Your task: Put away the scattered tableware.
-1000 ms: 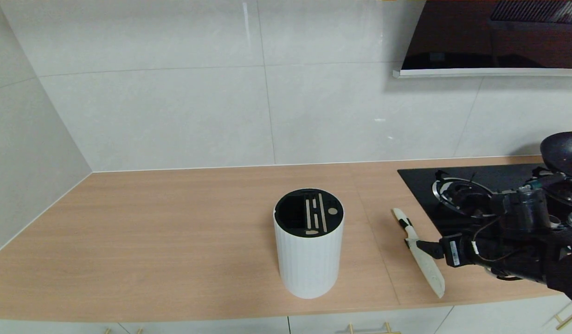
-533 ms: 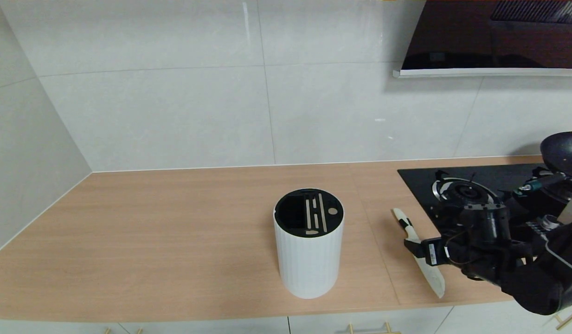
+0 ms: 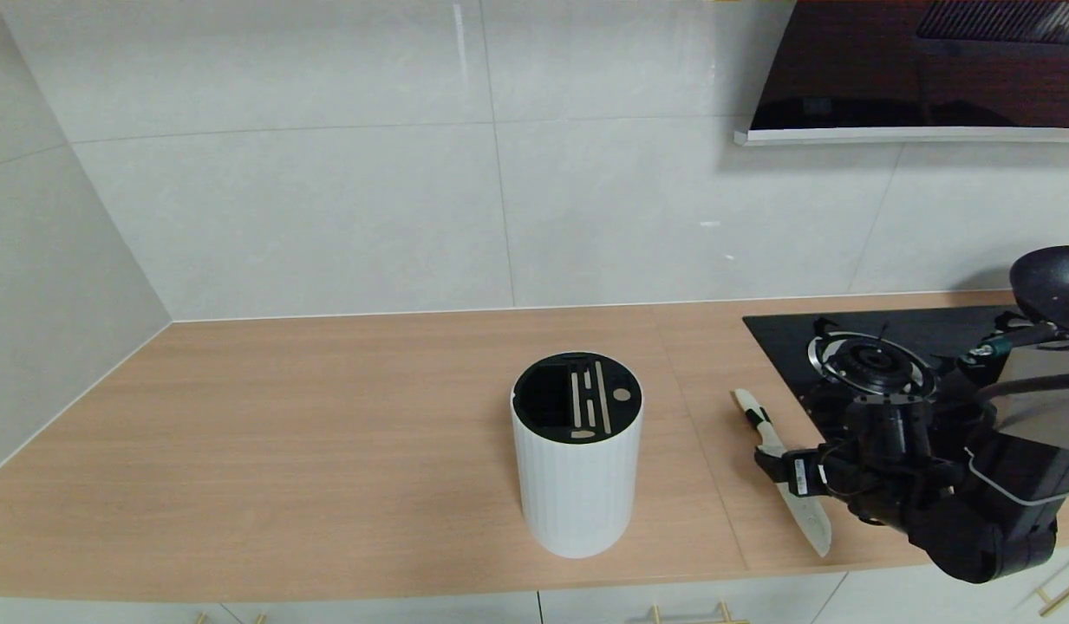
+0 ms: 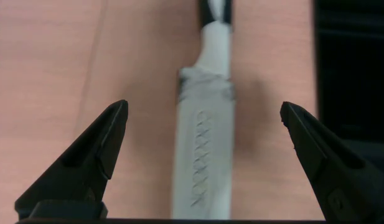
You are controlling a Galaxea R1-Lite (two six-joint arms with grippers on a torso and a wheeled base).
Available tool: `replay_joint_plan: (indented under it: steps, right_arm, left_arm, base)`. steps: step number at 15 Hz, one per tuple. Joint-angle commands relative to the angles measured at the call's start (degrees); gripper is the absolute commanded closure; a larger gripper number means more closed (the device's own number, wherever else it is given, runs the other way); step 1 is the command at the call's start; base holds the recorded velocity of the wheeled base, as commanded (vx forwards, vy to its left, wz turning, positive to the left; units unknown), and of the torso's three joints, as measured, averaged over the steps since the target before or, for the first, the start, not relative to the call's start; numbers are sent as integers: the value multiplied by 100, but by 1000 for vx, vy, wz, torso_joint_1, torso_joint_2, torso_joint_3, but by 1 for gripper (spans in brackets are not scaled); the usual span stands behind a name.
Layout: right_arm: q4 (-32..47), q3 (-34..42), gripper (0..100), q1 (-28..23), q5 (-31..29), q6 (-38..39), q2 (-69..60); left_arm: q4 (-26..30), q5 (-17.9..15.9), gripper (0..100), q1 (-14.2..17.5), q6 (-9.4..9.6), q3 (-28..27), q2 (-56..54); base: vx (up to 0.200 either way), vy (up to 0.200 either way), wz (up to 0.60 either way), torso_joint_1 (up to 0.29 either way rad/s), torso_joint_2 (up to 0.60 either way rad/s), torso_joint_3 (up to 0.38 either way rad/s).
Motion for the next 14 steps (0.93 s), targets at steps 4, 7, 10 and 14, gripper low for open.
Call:
replay_joint_plan:
  steps: [4, 7, 10, 14]
  right_arm:
    - [-28, -233, 0, 3, 8, 22, 395]
    - [-28, -373, 0, 56, -1, 101, 527]
    - [-28, -443, 0, 56, -1, 207, 562]
    - [-28, -514, 0, 56, -1, 224, 667]
  left_arm:
    - [5, 1, 0, -1, -4, 0, 5]
    - [-4, 1, 0, -1, -4, 0, 5]
    - [-4, 1, 0, -1, -4, 0, 5]
    - [-4, 1, 0, -1, -4, 0, 5]
  base:
    - [0, 0, 0, 0, 0, 0]
    - [0, 0, 0, 0, 0, 0]
    - [0, 0, 0, 0, 0, 0]
    - [0, 0, 0, 0, 0, 0]
